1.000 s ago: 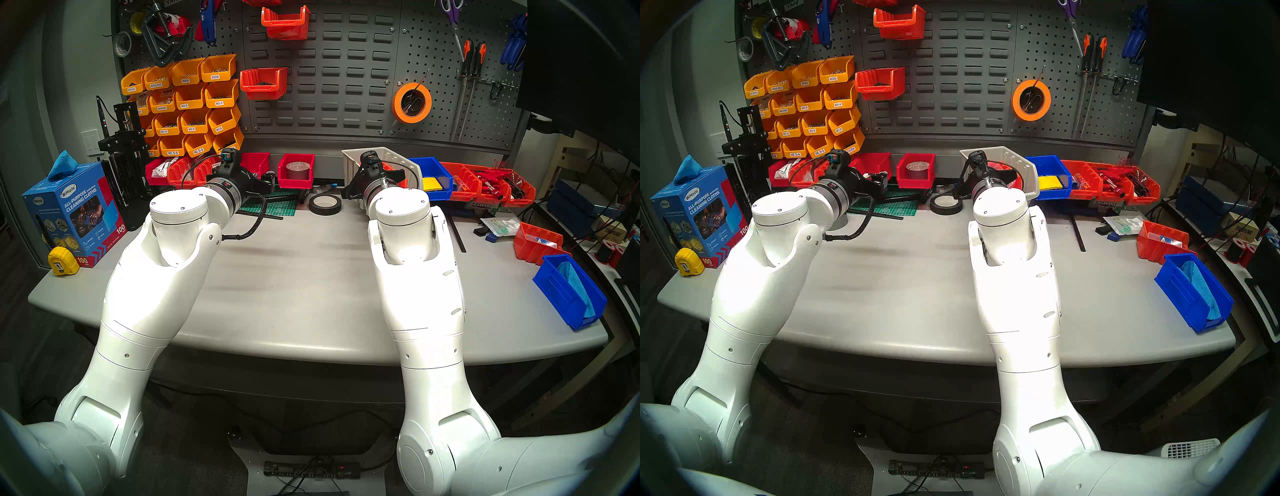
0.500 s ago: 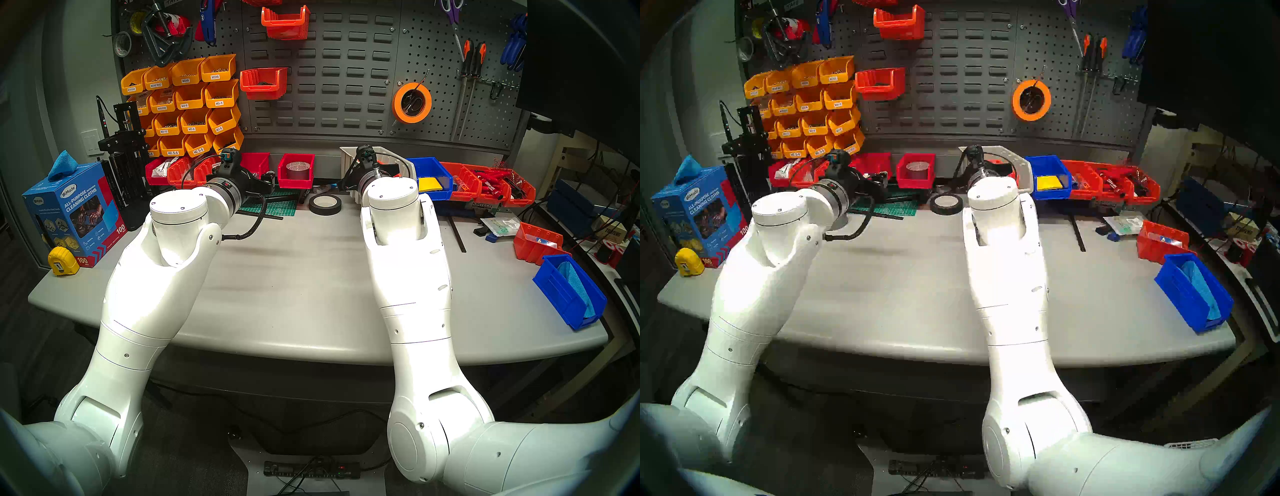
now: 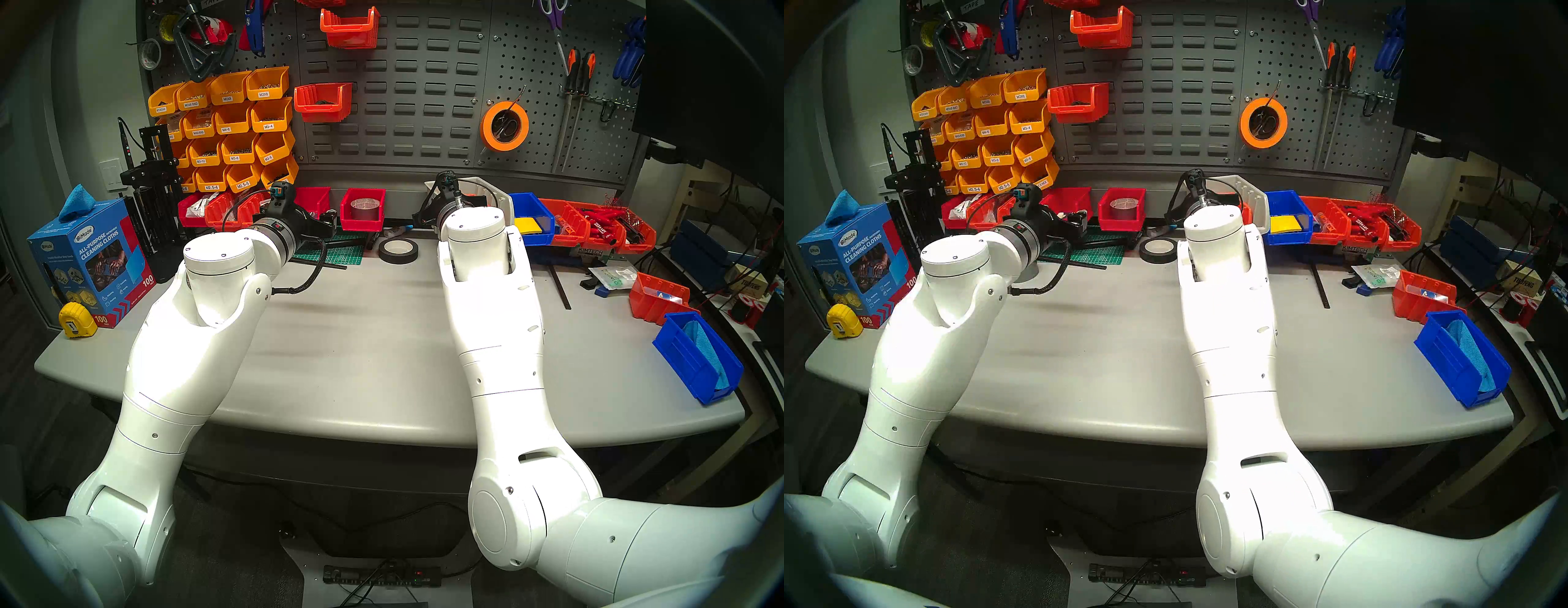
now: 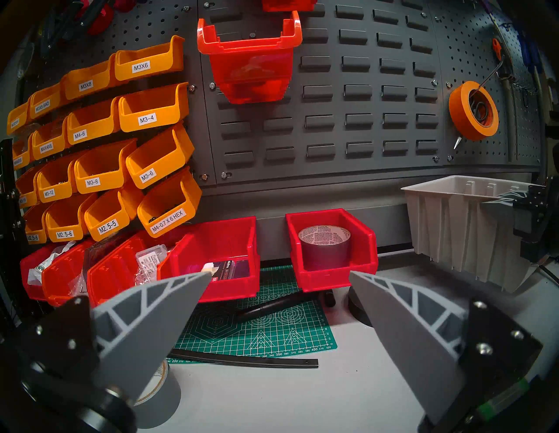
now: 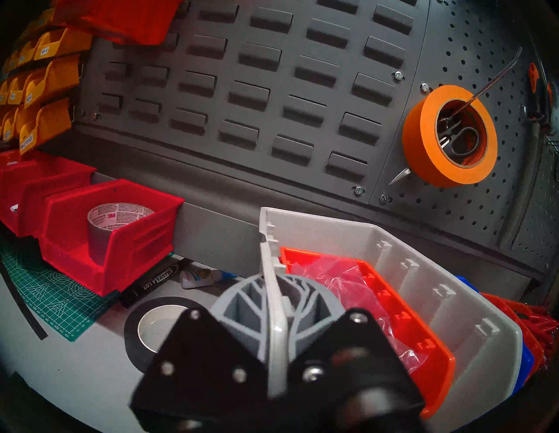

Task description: Hang all the unorganized tool boxes onto the wall

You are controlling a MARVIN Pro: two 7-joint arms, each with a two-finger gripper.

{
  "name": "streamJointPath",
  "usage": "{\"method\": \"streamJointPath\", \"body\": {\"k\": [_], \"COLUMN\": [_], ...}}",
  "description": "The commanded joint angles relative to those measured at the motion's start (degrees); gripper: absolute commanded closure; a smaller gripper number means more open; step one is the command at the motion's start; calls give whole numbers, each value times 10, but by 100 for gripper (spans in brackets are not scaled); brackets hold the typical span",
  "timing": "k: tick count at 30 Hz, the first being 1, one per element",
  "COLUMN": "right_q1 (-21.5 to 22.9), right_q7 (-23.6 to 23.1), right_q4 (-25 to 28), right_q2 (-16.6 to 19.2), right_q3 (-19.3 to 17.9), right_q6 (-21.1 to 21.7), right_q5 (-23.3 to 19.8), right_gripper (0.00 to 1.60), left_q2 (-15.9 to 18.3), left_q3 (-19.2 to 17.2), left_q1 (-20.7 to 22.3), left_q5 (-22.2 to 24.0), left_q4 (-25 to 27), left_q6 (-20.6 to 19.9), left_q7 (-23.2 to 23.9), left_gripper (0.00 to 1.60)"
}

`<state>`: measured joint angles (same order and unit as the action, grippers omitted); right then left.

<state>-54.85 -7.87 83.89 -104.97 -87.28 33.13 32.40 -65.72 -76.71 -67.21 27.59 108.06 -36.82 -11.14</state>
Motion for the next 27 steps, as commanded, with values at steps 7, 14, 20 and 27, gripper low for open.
{"method": "streamJointPath", "body": {"k": [7,14,20,27], "right_q1": [43,34,17,-5], "right_q7": [22,31,35,36], "right_q4": [6,13,28,48], "right_q2": [-18,-30,-36,-40], "right_q3": [-7,-4,2,9], "right_q6": [-25,-24,-20,-12], "right_q5": [-5,-6,-7,-6], "right_gripper": [160,160,160,160], "left_q2": [-1,0,0,0], "left_q3": [-1,-1,0,0], "left_q1": [11,11,11,11], "left_q5": [-1,-1,-1,-1], "left_q4": [6,6,6,6], "left_q6": [6,6,7,7], "left_q7": [1,1,1,0], "left_gripper": [0,0,0,0]}}
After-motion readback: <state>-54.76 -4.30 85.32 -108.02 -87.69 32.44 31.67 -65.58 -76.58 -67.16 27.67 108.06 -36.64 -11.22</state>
